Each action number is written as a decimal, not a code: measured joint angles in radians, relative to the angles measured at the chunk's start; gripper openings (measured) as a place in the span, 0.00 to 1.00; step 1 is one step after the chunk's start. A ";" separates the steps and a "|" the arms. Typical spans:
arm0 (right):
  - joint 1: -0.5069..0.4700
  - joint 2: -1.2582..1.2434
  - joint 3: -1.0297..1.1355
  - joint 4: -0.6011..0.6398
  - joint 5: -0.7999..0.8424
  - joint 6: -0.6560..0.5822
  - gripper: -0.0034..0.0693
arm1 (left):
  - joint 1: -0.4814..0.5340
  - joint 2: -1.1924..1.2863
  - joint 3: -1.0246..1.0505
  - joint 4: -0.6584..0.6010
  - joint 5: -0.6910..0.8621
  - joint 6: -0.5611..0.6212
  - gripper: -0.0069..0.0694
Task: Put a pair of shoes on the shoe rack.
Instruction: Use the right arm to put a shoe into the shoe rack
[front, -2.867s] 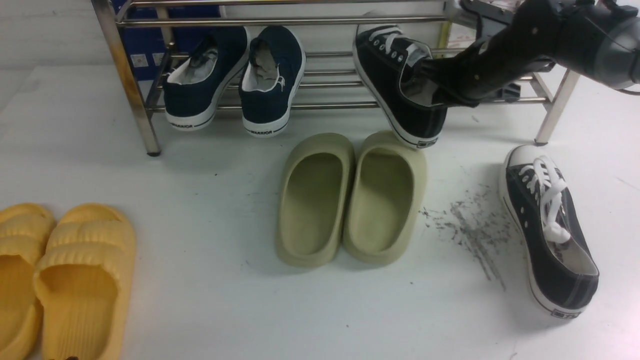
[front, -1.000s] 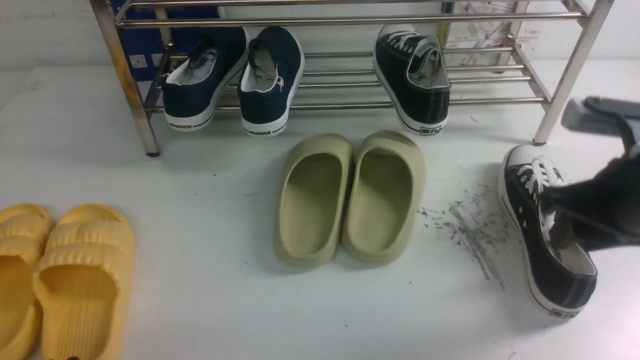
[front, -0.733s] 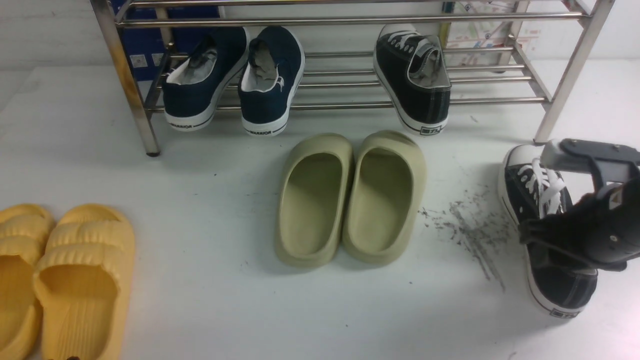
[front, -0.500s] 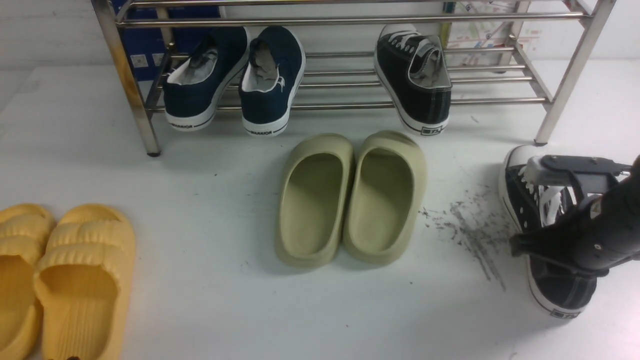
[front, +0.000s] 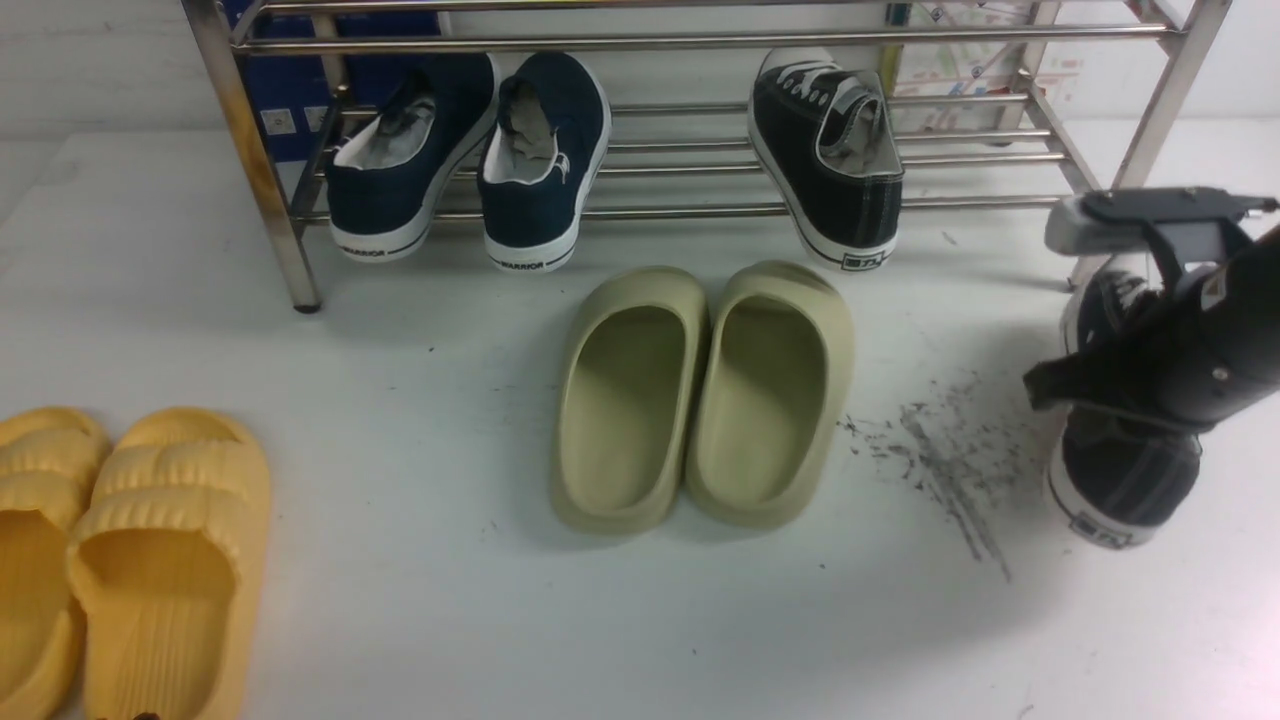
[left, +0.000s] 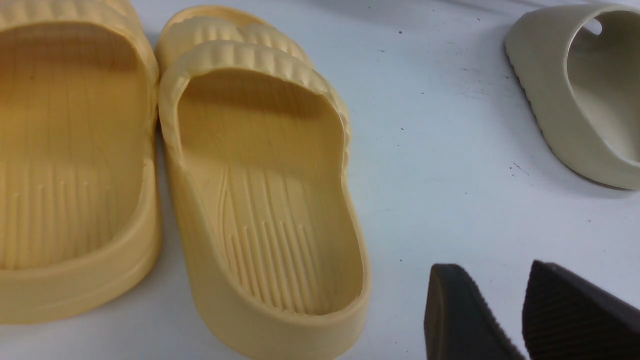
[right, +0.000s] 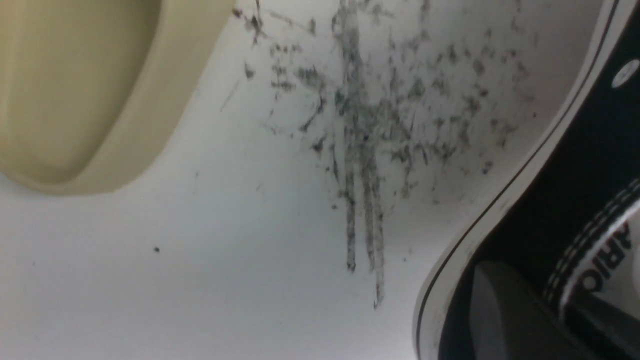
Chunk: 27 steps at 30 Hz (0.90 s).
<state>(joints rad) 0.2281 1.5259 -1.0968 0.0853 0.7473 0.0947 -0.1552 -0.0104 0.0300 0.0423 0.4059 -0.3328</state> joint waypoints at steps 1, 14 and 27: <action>0.000 0.000 -0.020 -0.008 0.002 -0.008 0.07 | 0.000 0.000 0.000 0.000 0.000 0.000 0.38; 0.000 0.010 -0.067 -0.021 0.014 -0.246 0.07 | 0.000 0.000 0.000 0.000 0.000 0.000 0.38; 0.000 0.111 -0.117 -0.085 -0.110 -0.284 0.07 | 0.000 0.000 0.000 0.000 0.000 0.000 0.38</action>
<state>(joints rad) 0.2281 1.6374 -1.2138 0.0000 0.6376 -0.1891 -0.1552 -0.0104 0.0300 0.0423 0.4059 -0.3325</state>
